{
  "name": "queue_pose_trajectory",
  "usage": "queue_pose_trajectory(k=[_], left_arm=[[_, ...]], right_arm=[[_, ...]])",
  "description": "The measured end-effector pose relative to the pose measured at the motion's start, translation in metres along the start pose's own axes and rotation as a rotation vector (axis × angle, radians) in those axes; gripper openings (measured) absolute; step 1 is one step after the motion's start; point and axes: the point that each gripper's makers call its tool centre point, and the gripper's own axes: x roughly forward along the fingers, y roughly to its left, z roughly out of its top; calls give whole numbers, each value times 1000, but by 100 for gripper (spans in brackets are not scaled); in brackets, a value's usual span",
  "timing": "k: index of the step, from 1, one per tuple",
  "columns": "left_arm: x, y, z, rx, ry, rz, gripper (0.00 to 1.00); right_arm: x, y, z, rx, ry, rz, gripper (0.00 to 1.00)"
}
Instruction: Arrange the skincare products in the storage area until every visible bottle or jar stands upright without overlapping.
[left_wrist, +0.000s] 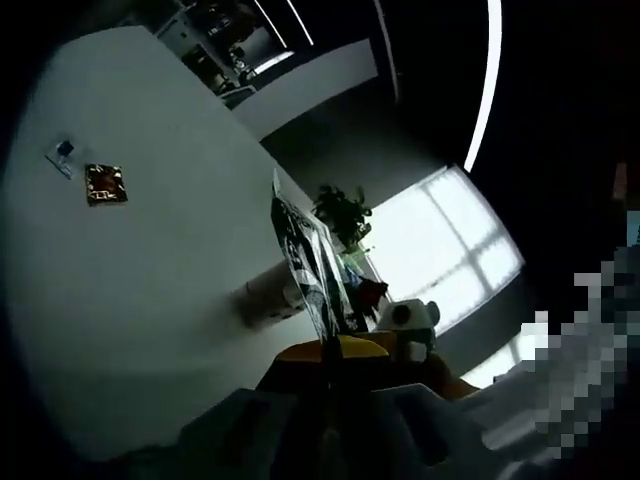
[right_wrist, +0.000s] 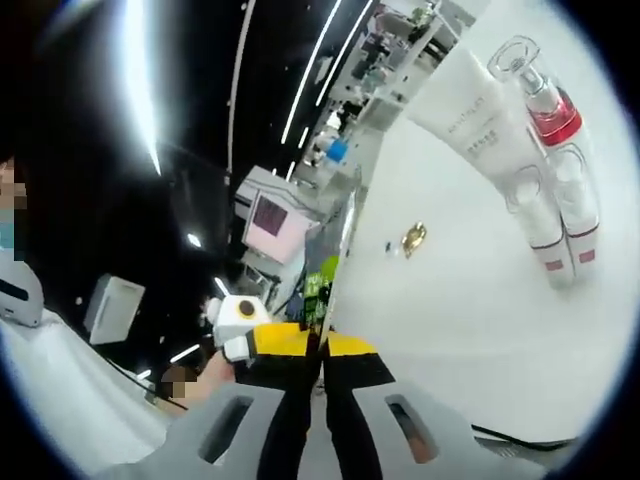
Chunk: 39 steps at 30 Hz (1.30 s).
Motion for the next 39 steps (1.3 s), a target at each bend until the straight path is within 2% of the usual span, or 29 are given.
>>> queue_pose_trajectory(k=[3, 4, 6, 8, 14, 15, 19, 22, 26, 28, 33, 39], left_arm=[[4, -7, 0, 27, -9, -38, 0], [5, -7, 2, 26, -16, -44, 0], [7, -3, 3, 25, -22, -38, 0], [10, 3, 2, 26, -11, -21, 0], [18, 16, 1, 8, -1, -10, 0], [18, 18, 2, 2, -1, -9, 0], [21, 28, 1, -7, 12, 1, 0], [23, 34, -1, -17, 19, 11, 0], [28, 38, -2, -20, 29, 28, 0], [31, 41, -2, -19, 35, 34, 0], [46, 46, -2, -10, 63, 39, 0], [62, 50, -2, 12, 94, 41, 0]], right_arm=[[-3, -1, 3, -28, -15, 8, 6], [-5, -3, 6, -69, -20, -1, 8], [-7, -5, 7, -122, -17, -17, 17], [-9, -7, 4, -158, 19, -34, 27], [-15, -16, -4, -319, 92, -96, 46], [-15, -16, -5, -315, 92, -94, 51], [-18, -17, -7, -325, 86, -97, 58], [-22, -25, -9, -361, 109, -135, 66], [-30, -38, -17, -437, 178, -205, 76], [-32, -41, -17, -448, 183, -224, 81], [-42, -50, -14, -442, 183, -276, 91], [-51, -60, -10, -436, 181, -319, 97]])
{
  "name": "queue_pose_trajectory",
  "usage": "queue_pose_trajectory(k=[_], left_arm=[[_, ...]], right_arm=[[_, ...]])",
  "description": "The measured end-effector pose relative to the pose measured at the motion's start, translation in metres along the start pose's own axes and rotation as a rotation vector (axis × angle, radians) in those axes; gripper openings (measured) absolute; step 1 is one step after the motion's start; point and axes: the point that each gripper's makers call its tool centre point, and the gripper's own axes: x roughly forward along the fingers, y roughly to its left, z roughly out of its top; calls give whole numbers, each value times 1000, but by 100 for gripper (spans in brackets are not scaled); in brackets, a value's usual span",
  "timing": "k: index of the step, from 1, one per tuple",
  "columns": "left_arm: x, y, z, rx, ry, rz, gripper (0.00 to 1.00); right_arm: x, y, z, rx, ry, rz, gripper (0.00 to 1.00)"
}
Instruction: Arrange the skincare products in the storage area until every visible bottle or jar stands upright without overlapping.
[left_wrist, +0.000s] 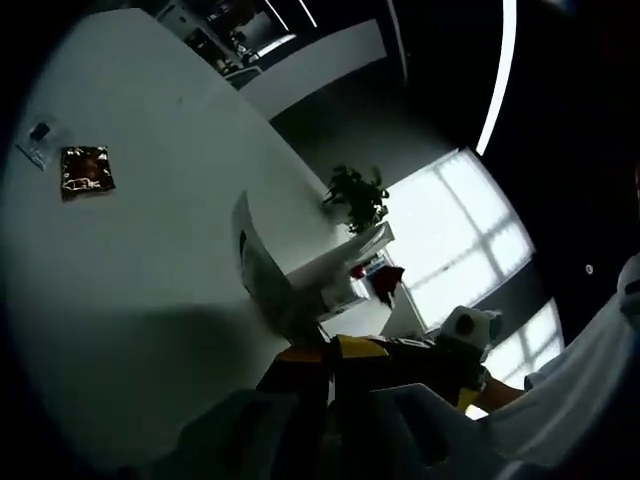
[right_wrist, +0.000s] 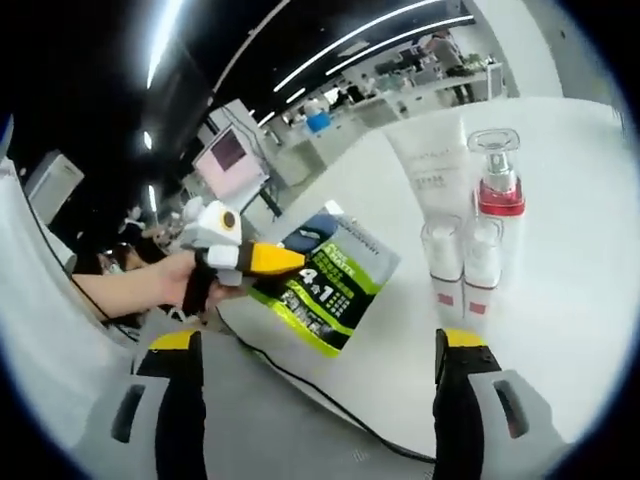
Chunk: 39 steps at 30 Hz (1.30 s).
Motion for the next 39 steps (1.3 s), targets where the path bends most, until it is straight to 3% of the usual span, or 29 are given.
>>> queue_pose_trajectory(k=[14, 18, 22, 24, 34, 39], left_arm=[[20, 26, -13, 19, 88, 59, 0], [22, 42, -15, 27, 106, 117, 0], [25, 65, -25, 21, 158, 226, 0], [28, 61, -29, 31, 168, 244, 0], [40, 73, -24, 61, 200, 313, 0], [42, 83, -20, 132, 234, 343, 1]], right_arm=[[-10, -12, -8, 21, 23, -48, 100], [-15, -16, -8, 32, 19, -57, 100], [-19, -24, -8, 36, 17, -71, 100], [-19, -25, -9, 40, 16, -76, 100], [-18, -25, -10, 47, 17, -75, 99], [-19, -25, -10, 58, 10, -75, 99]])
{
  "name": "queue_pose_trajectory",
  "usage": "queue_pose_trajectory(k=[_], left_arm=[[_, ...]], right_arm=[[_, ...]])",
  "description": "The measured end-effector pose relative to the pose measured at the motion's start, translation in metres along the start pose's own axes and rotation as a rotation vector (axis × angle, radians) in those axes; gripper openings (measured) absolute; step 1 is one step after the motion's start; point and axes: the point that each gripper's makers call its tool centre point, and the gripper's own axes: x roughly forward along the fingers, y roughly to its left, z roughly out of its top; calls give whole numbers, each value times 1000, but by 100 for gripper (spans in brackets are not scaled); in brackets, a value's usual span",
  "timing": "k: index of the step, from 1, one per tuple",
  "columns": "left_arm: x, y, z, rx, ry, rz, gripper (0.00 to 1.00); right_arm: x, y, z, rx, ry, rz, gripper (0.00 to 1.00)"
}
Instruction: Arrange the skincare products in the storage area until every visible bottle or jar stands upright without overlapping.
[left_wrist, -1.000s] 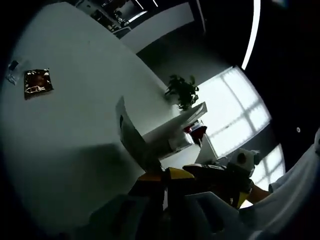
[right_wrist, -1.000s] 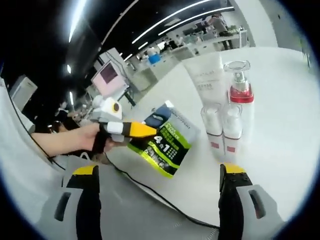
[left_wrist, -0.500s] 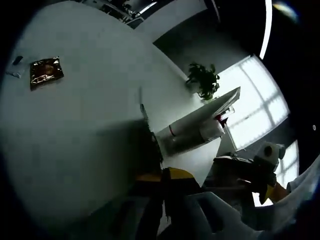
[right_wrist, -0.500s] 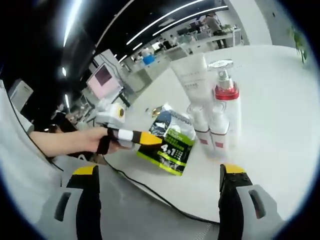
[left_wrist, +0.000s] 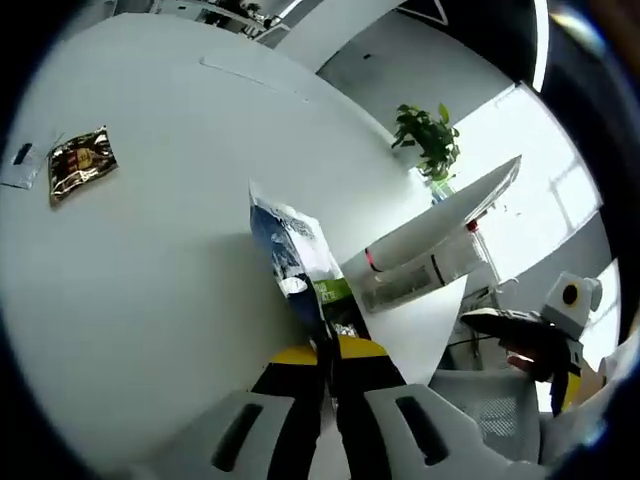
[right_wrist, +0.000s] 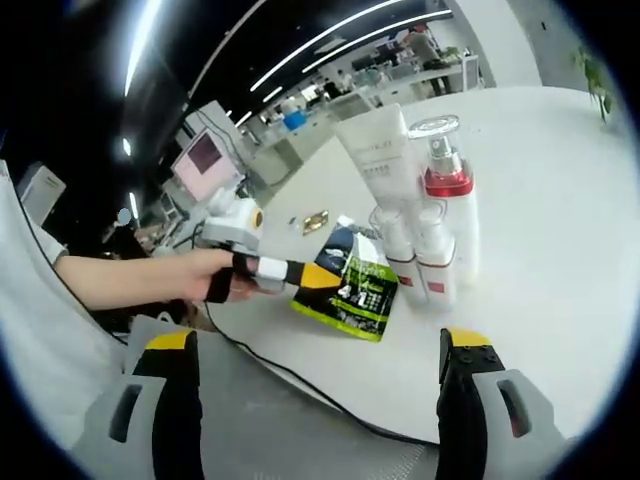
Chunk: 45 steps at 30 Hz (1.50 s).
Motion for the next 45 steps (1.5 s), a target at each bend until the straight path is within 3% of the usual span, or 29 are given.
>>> queue_pose_trajectory(k=[12, 14, 28, 38, 45], left_arm=[[4, 14, -6, 164, 63, 100, 12], [4, 13, -6, 152, 63, 103, 13], [-13, 28, -11, 329, 122, 211, 20], [-31, 29, -3, 408, 107, 257, 33], [-53, 33, -9, 420, 80, 279, 45]], right_arm=[[0, -1, -1, 11, 1, 3, 99], [0, -1, -1, 14, 0, 2, 99], [0, -1, -1, 12, 1, 0, 100], [1, -2, -1, -3, 6, -11, 100], [3, -3, -3, -16, 13, -18, 100]])
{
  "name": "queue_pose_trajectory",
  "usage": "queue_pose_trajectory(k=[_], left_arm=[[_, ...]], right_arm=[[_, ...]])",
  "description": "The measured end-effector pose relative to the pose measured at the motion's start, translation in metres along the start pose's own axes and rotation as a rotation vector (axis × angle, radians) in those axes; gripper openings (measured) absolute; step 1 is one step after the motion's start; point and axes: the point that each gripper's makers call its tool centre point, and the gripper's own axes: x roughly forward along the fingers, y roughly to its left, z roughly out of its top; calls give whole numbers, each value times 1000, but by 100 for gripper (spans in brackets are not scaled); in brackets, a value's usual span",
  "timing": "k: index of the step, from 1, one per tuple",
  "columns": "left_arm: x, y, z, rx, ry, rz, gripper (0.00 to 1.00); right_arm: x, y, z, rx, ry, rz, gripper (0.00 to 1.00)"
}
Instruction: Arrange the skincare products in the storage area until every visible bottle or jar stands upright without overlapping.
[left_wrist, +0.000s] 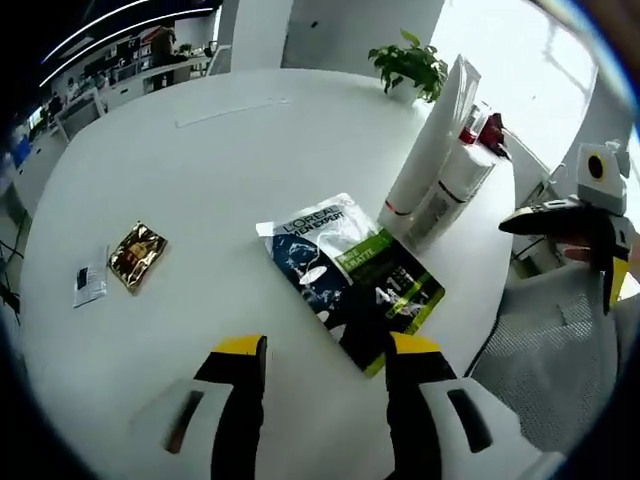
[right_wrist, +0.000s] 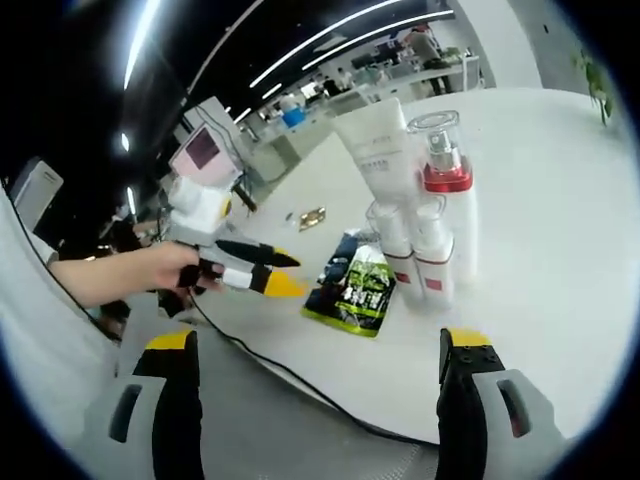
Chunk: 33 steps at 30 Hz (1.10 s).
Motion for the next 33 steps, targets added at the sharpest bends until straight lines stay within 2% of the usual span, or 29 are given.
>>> queue_pose_trajectory(k=[2, 7, 10, 15, 23, 27, 28, 31, 33], left_arm=[[-7, 0, -1, -6, -42, -11, 48], [-25, 11, -12, -42, -82, 7, 58], [-34, 4, -22, -73, -98, -7, 58], [-49, 2, -36, -95, -117, 6, 69], [-72, 9, -48, -192, -166, 17, 70], [-83, 14, -49, -226, -203, 29, 76], [-88, 16, -45, -233, -236, 43, 78], [-98, 23, -37, -269, -282, 61, 81], [-108, 21, -30, -269, -321, 73, 83]], right_arm=[[0, -1, -1, -4, 2, -5, 100], [-2, 1, 0, -24, -2, -13, 100], [-2, 2, 0, -32, -3, -16, 100], [-2, 4, 0, -46, -3, -17, 100], [-2, 7, -1, -69, 1, -11, 99], [-2, 7, -1, -82, -5, -6, 99], [-3, 7, -1, -83, -8, -5, 99], [-3, 9, 2, -98, -27, 4, 98], [-3, 8, 2, -101, -31, 6, 97]])
